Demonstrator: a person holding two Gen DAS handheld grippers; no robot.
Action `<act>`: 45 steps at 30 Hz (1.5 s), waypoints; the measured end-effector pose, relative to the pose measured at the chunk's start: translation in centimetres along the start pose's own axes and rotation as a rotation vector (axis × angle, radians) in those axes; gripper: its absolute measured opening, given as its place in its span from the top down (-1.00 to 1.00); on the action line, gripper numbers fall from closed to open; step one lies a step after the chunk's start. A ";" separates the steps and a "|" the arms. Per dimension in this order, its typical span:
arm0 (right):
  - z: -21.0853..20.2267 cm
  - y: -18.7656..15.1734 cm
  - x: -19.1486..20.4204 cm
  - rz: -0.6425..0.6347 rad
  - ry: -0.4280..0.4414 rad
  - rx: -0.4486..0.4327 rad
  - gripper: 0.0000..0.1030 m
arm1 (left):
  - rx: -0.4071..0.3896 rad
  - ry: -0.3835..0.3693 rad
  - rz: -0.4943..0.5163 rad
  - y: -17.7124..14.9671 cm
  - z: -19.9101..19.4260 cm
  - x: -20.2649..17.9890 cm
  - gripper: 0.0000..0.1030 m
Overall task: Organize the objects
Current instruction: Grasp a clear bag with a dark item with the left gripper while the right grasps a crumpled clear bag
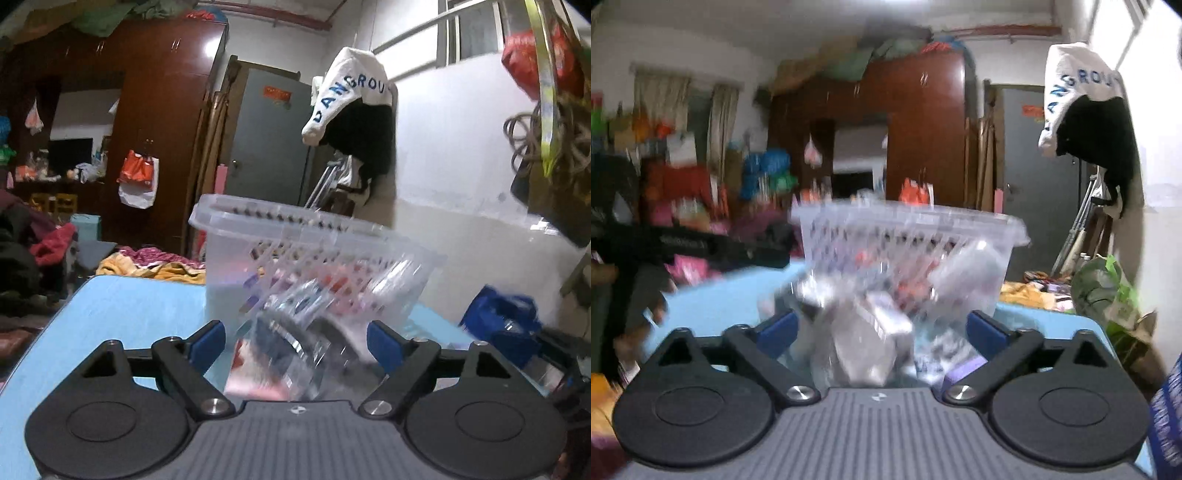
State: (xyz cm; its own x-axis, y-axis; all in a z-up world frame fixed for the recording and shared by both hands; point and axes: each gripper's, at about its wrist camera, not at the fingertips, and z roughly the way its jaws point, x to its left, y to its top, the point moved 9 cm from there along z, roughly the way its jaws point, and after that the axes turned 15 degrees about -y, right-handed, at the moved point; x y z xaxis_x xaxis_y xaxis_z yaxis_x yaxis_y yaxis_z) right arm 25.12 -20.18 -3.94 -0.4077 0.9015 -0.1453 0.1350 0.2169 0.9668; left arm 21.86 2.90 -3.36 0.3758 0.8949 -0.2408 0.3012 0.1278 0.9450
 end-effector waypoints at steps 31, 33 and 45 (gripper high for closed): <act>1.2 -0.7 -0.2 0.161 0.140 0.059 0.29 | 0.140 0.063 0.001 -1.7 2.7 1.2 0.05; 1.1 -0.6 -0.3 0.180 0.147 0.053 0.29 | 0.139 0.064 0.007 -1.8 2.6 1.0 0.06; 0.8 -0.5 -0.4 0.183 0.138 0.021 0.29 | 0.010 0.078 0.067 -1.0 0.0 -0.2 0.20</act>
State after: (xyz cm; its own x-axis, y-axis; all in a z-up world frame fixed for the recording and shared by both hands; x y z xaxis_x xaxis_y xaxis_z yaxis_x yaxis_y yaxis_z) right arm 25.97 -20.34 -4.53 -0.4939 0.8672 0.0636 0.2362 0.0634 0.9696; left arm 21.53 2.60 -4.26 0.3265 0.9318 -0.1587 0.2867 0.0624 0.9560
